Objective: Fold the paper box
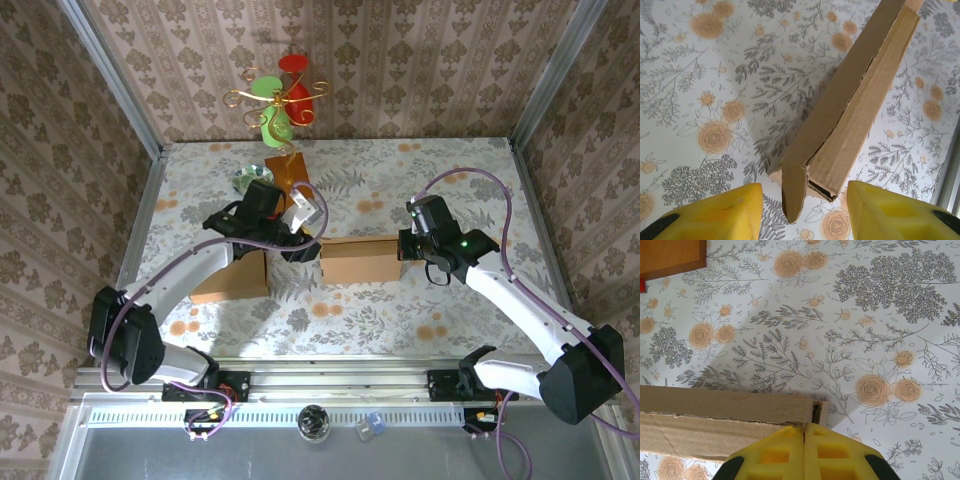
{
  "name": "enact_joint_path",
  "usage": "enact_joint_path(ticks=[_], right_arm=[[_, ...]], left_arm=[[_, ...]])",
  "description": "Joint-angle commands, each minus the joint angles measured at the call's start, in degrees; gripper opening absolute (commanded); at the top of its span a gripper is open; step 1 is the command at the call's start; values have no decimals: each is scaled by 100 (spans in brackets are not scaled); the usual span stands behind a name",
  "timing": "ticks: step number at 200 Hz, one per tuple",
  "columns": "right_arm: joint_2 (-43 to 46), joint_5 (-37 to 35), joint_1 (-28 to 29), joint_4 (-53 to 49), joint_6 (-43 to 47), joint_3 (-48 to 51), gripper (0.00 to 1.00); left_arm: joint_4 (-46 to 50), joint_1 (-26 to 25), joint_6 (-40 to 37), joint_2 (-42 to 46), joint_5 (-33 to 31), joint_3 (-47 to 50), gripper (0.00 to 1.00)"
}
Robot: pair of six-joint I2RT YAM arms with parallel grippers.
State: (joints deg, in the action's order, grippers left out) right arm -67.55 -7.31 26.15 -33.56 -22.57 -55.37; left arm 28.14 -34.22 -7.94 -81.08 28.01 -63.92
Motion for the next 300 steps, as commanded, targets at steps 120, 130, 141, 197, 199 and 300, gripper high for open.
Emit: enact_joint_path(ticks=[120, 130, 141, 197, 199, 300], right_arm=[[51, -104, 48, -138, -100, 89, 0], [50, -104, 51, -144, -108, 94, 0], [49, -110, 43, -145, -117, 86, 0], [15, -139, 48, -149, -145, 62, 0], [16, -139, 50, -150, -143, 60, 0], [-25, -129, 48, -119, -251, 54, 0]], left_arm=[[165, -125, 46, -268, -59, -358, 16], [187, -153, 57, -277, -74, -358, 15], [211, -175, 66, -277, -119, -350, 15], [196, -274, 209, -275, -349, -322, 10], [186, -275, 231, -276, -367, -323, 10], [295, -388, 504, -218, -659, -290, 16]])
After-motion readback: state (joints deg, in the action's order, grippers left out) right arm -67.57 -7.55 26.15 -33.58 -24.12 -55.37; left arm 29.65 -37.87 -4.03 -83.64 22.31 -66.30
